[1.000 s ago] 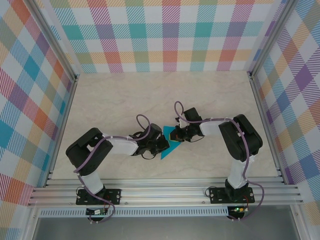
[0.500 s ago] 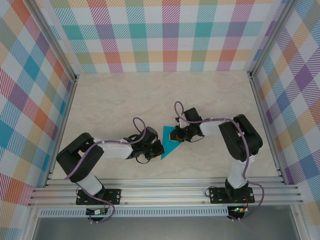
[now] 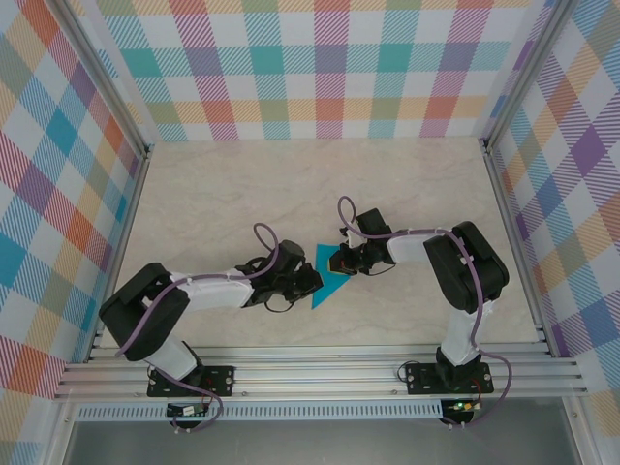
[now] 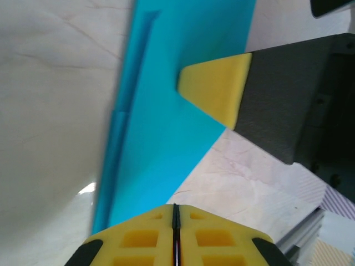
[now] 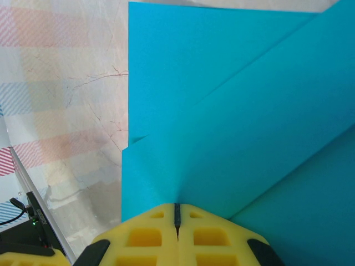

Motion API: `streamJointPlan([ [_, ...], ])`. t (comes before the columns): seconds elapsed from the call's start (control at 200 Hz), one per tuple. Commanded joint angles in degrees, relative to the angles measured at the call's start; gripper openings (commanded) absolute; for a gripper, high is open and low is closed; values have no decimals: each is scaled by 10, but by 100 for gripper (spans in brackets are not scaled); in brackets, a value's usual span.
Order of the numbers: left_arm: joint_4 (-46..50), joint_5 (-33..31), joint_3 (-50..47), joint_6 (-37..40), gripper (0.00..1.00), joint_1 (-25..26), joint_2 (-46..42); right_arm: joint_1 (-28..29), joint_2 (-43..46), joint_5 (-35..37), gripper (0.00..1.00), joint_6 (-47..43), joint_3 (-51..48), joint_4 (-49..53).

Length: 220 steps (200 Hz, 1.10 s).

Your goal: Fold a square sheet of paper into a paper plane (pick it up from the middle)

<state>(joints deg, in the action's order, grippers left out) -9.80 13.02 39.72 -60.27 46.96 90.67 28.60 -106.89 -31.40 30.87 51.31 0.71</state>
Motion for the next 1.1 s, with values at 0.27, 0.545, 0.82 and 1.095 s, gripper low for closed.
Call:
streamJointPlan([
  [0.27, 5, 15, -20, -30, 10, 13, 51, 0, -41, 72, 1, -9, -24, 41],
  [0.545, 72, 58, -59, -4, 9, 27, 30, 0, -42, 76, 1, -9, -24, 44],
  [0.82, 127, 57, -92, 0, 10, 28, -14, 0, -40, 77, 1, -8, -23, 47],
  [1.095, 99, 32, -82, 18, 11, 28, -106, -1, -43, 75, 2, -6, -21, 46],
])
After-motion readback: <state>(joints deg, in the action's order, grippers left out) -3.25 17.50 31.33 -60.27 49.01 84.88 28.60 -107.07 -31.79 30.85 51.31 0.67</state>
